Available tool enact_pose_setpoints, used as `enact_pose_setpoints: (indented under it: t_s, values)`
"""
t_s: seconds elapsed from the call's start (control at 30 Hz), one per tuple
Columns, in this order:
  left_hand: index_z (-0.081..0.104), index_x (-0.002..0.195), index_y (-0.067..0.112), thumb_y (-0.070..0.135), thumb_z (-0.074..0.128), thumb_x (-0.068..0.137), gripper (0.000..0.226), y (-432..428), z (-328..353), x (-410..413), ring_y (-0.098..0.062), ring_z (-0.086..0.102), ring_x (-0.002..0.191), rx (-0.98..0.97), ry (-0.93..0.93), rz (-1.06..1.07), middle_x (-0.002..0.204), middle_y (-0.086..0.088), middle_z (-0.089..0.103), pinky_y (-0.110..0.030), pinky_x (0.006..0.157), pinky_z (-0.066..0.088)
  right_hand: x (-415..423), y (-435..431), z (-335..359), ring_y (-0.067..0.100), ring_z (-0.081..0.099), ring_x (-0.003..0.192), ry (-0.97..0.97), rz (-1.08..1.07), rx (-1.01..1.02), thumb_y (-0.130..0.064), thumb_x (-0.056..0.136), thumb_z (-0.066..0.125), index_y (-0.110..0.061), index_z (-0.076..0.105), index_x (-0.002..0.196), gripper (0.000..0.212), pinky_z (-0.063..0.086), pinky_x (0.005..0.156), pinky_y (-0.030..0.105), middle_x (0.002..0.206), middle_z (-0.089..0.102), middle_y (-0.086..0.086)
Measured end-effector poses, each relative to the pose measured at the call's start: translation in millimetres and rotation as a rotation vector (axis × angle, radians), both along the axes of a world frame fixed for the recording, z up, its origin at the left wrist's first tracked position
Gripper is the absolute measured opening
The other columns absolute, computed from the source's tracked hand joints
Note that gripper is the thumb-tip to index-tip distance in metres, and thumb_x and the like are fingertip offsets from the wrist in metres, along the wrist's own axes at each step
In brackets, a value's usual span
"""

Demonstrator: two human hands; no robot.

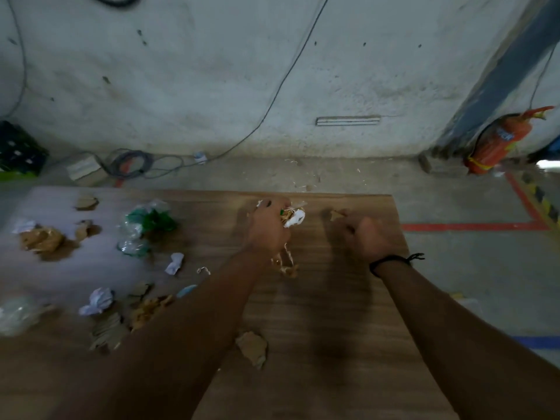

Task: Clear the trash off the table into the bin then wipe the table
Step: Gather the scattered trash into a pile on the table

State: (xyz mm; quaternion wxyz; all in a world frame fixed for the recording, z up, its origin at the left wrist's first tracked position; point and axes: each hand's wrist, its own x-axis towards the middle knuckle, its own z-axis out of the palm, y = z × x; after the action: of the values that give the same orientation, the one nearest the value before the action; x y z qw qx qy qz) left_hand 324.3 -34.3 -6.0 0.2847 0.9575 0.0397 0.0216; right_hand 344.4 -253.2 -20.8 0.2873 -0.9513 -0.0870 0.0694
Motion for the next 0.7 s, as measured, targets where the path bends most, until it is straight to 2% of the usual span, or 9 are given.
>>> enact_pose_setpoints:
  t_s: [0.1,0.17,0.33,0.43,0.63,0.7]
  values:
    - [0.056,0.12,0.029,0.008,0.069,0.07,0.056,16.3,23.8,-22.1,-0.026,0.062,0.098,-0.115,-0.056,0.035,0.113,-0.005,0.065,-0.036,0.081,0.053,-14.2,32.5,29.6,0.024,0.048,0.129,-0.105,0.032,0.175,0.002,0.09,0.055,-0.011,0.065,0.121,0.035,0.028,0.104,0.017,0.141,0.052,0.008]
    - [0.055,0.118,0.028,0.012,0.071,0.07,0.053,32.8,40.0,-39.1,-0.025,0.063,0.095,-0.099,-0.116,0.048,0.112,-0.005,0.065,-0.037,0.079,0.053,-23.9,61.5,52.8,0.022,0.05,0.127,-0.198,0.07,0.237,0.008,0.088,0.053,-0.008,0.067,0.118,0.037,0.026,0.103,0.012,0.139,0.054,0.009]
    - [0.059,0.114,0.022,0.018,0.075,0.071,0.046,81.4,75.2,-86.1,-0.023,0.062,0.086,-0.04,-0.264,0.146,0.105,-0.01,0.065,-0.029,0.068,0.048,-55.5,137.0,82.3,0.015,0.05,0.127,-0.204,0.176,0.339,0.004,0.088,0.054,-0.014,0.067,0.119,0.038,0.035,0.111,0.026,0.14,0.053,0.002]
    - [0.059,0.113,0.023,0.02,0.072,0.071,0.044,109.7,88.1,-121.0,-0.024,0.062,0.085,-0.048,-0.26,0.219,0.103,-0.01,0.065,-0.032,0.069,0.051,-77.3,170.8,89.2,0.017,0.053,0.125,-0.234,0.243,0.338,0.004,0.088,0.054,-0.014,0.067,0.12,0.039,0.037,0.11,0.028,0.138,0.056,0.002]
    - [0.051,0.121,0.024,0.027,0.078,0.071,0.057,156.1,94.2,-191.8,-0.027,0.063,0.092,-0.056,-0.223,0.372,0.109,-0.011,0.065,-0.032,0.073,0.05,-134.8,229.2,104.8,0.018,0.049,0.128,-0.151,0.363,0.356,0.004,0.089,0.052,-0.012,0.066,0.12,0.038,0.029,0.105,0.015,0.141,0.052,0.002]
    - [0.045,0.122,0.032,0.033,0.078,0.071,0.061,168.8,84.0,-209.6,-0.026,0.063,0.092,-0.057,-0.181,0.384,0.11,-0.009,0.065,-0.037,0.076,0.054,-152.1,243.9,100.4,0.017,0.048,0.129,-0.107,0.379,0.366,0.0,0.09,0.053,-0.014,0.065,0.122,0.037,0.032,0.108,0.02,0.144,0.05,-0.001]
